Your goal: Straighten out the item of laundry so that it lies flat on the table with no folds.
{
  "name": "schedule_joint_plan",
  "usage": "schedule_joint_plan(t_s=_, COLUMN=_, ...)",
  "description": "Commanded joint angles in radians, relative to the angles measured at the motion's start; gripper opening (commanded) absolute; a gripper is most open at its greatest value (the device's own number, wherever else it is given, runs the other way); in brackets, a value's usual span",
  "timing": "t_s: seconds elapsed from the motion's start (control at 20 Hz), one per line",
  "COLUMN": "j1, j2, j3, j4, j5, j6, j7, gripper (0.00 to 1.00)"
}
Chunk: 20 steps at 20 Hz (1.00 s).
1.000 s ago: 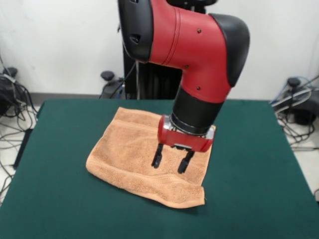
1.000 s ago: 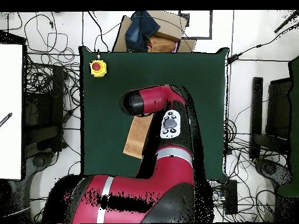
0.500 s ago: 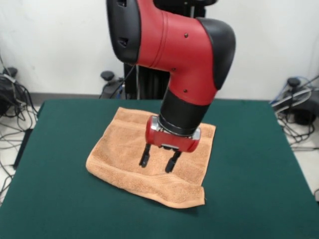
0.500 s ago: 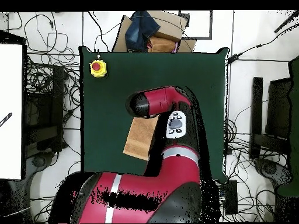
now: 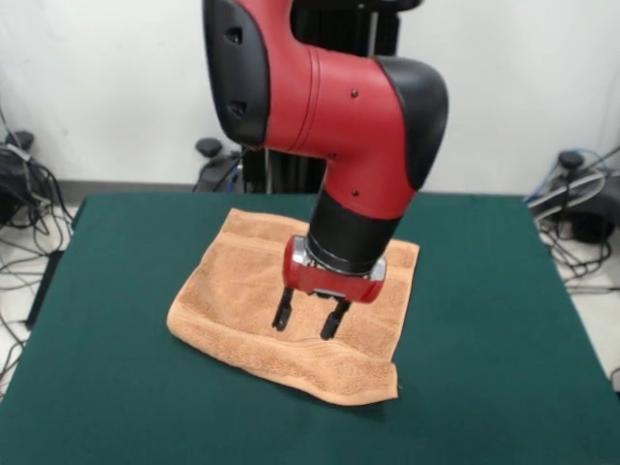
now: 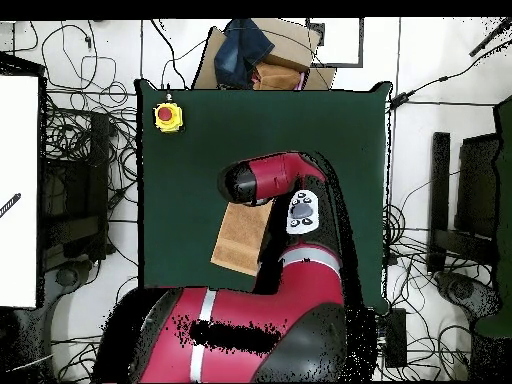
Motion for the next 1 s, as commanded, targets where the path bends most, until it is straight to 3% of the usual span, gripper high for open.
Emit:
schedule_joint_plan(t_s=0.05, j1=-0.056, j2=0.109, j3=0.132, j4=-0.002, j5=-0.060, j6=-0.031, j7=-0.119, gripper=1.00)
schedule_joint_plan(t_s=0.55, j1=-0.204, j2=0.153, j3=0.285, j4=-0.013, j5=-0.098, j6=0.008, j7=-0.302, gripper=1.00)
schedule_joint_plan(t_s=1.0, j1=-0.175, j2=0.110, j3=0.235, j4=0.004, j5=-0.132, j6=0.079, j7=-0.231, gripper=1.00)
